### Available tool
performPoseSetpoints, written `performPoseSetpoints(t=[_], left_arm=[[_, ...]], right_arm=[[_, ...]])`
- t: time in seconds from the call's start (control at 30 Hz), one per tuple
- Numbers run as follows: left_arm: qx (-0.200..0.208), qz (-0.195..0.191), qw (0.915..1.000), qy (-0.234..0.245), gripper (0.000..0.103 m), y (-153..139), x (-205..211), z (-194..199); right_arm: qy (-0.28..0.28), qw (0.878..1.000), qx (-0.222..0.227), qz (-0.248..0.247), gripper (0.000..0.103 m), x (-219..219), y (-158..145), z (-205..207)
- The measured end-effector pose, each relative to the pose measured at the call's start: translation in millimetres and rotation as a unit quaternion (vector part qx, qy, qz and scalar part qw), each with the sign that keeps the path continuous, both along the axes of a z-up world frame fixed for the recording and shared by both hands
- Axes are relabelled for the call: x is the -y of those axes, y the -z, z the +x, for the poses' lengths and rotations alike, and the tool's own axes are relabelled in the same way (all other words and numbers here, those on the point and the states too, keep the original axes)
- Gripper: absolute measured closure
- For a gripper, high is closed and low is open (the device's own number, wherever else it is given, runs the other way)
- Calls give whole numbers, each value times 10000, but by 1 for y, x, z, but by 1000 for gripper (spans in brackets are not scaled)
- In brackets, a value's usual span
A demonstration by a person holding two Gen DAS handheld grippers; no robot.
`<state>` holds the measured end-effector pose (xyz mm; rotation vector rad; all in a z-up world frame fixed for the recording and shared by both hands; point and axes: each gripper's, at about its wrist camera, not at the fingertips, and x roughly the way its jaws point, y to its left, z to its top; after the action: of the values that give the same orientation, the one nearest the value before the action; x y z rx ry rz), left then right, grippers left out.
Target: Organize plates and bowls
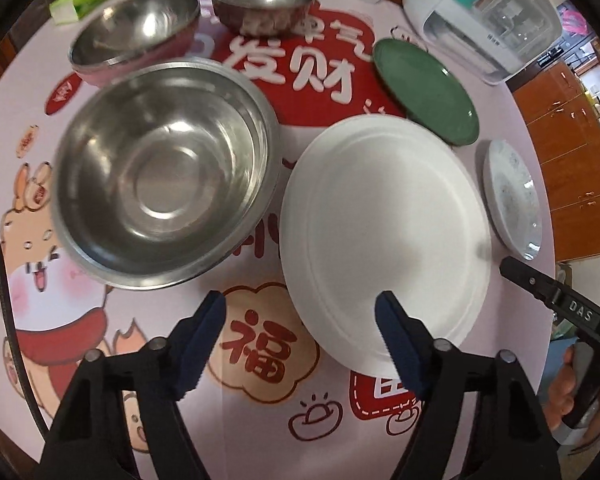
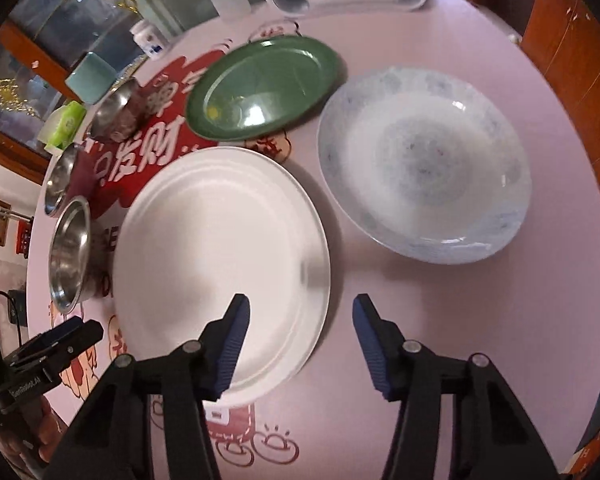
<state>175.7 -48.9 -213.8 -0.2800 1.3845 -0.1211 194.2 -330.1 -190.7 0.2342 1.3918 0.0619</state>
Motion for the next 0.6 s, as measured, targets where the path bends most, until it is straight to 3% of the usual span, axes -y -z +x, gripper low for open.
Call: performPoseSetpoints(t=[0.43, 0.6], left_arm=[[-250, -100, 9995, -136, 38, 20, -6, 20], [-323, -103, 9993, -154, 38, 25, -2, 28]], right_arm=[[-32, 9995, -262, 168, 54, 3, 24, 25], [-4, 9990, -376, 251, 66, 7, 33, 31]])
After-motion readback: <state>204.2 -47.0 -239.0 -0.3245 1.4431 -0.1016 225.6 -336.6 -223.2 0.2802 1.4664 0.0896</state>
